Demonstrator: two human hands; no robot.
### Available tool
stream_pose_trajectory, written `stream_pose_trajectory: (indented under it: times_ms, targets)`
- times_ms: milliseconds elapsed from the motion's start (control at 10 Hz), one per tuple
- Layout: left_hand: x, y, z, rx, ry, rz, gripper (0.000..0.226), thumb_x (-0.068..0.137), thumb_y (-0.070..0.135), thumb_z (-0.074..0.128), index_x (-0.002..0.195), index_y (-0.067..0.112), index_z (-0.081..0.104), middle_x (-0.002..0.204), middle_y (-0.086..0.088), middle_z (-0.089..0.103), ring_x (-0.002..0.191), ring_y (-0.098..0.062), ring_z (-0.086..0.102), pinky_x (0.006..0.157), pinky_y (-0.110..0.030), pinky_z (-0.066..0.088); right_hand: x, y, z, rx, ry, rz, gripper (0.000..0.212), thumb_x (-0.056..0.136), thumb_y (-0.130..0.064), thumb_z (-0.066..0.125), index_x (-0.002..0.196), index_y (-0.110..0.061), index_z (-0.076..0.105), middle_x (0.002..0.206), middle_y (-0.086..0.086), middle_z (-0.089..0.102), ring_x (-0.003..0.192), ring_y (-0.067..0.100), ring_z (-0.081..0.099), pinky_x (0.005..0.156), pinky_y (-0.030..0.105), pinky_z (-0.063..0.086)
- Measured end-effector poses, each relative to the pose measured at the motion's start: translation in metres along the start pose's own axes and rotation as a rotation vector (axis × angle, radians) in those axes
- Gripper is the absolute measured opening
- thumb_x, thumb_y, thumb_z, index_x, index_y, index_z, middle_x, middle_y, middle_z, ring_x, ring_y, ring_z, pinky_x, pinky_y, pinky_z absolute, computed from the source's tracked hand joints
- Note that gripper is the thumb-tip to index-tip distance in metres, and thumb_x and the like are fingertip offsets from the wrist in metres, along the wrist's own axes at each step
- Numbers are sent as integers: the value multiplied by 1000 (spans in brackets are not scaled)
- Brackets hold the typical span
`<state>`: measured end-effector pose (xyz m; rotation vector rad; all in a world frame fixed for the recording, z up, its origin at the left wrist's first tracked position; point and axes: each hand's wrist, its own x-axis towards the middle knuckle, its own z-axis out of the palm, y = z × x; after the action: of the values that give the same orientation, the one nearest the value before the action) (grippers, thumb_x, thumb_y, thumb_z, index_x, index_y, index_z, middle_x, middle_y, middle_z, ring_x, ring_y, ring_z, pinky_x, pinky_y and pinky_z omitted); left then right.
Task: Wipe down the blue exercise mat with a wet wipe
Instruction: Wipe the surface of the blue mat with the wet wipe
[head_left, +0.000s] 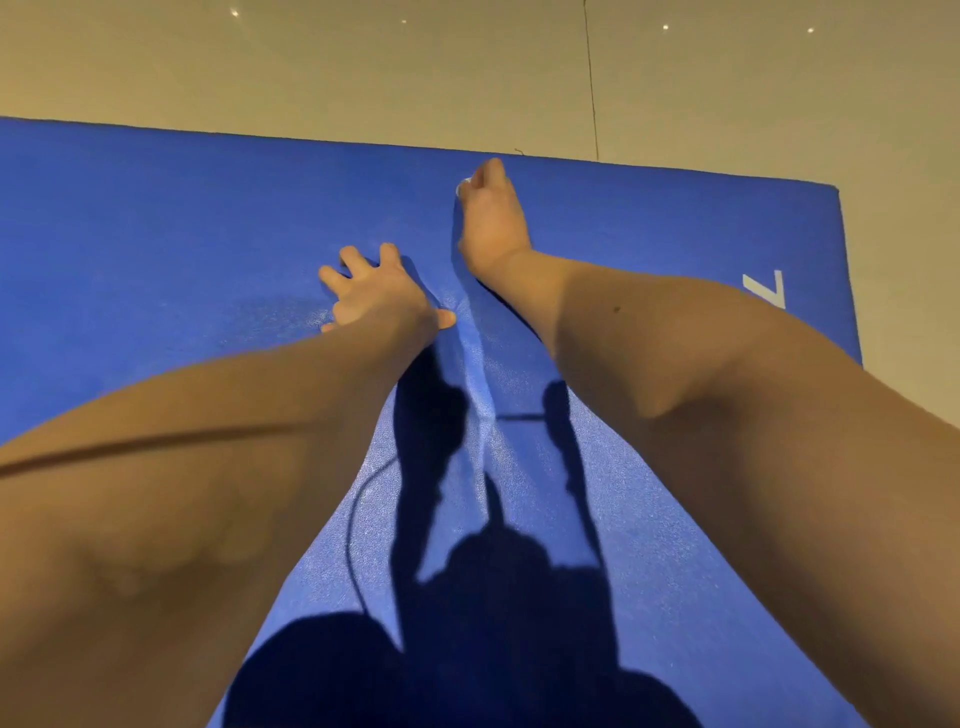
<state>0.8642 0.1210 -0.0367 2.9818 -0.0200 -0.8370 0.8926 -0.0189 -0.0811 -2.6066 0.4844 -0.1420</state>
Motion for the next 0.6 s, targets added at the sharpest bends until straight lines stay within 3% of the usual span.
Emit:
stream_pose_trajectory:
  times_ms: [100, 200, 300, 400, 500, 600]
  targets:
    - [1, -1, 1, -7, -6, 2, 102, 69, 64, 82, 146, 29, 25, 154, -10, 13, 148, -42, 4, 99, -65, 45, 5, 18, -7, -48, -4, 18, 20, 91, -7, 39, 80, -23, 34, 86, -4, 39, 70, 16, 34, 64, 37, 31]
    - [1, 0, 2, -5, -18, -4, 103, 69, 65, 82, 147, 30, 23, 156, -10, 10, 148, -41, 4, 100, -65, 44, 12, 56, -36, -46, 66, 248, 9, 92, -10, 43, 92, -19, 44, 91, -1, 42, 78, 18, 37, 73, 33, 34]
    - [2, 0, 1, -16, -15, -6, 101, 70, 64, 82, 145, 30, 24, 155, -9, 11, 147, -40, 5, 101, -63, 44, 17, 76, -48, -108, 121, 356, 17, 93, -9, 46, 107, -12, 56, 99, 7, 50, 75, 6, 35, 67, 24, 31]
    - [3, 1, 0, -22, -19, -10, 100, 71, 62, 82, 145, 30, 24, 156, -9, 9, 148, -40, 3, 101, -63, 44, 20, 78, -50, 62, 129, 410, 34, 94, -6, 49, 127, 4, 51, 135, 16, 45, 65, -2, 14, 62, 8, 20]
    - [3, 3, 1, -22, -24, -12, 100, 70, 61, 83, 144, 30, 25, 156, -10, 9, 148, -41, 2, 101, -63, 45, 30, 59, -33, 87, 154, 354, 35, 93, -6, 51, 126, 5, 50, 136, 15, 44, 64, -1, 16, 62, 7, 20]
    - [4, 4, 2, -16, -21, -20, 103, 67, 62, 84, 144, 31, 25, 154, -9, 10, 147, -41, 4, 100, -63, 45, 34, 29, -20, 30, 6, 210, 30, 93, -5, 50, 122, 2, 54, 132, 15, 46, 79, 11, 33, 62, 8, 23]
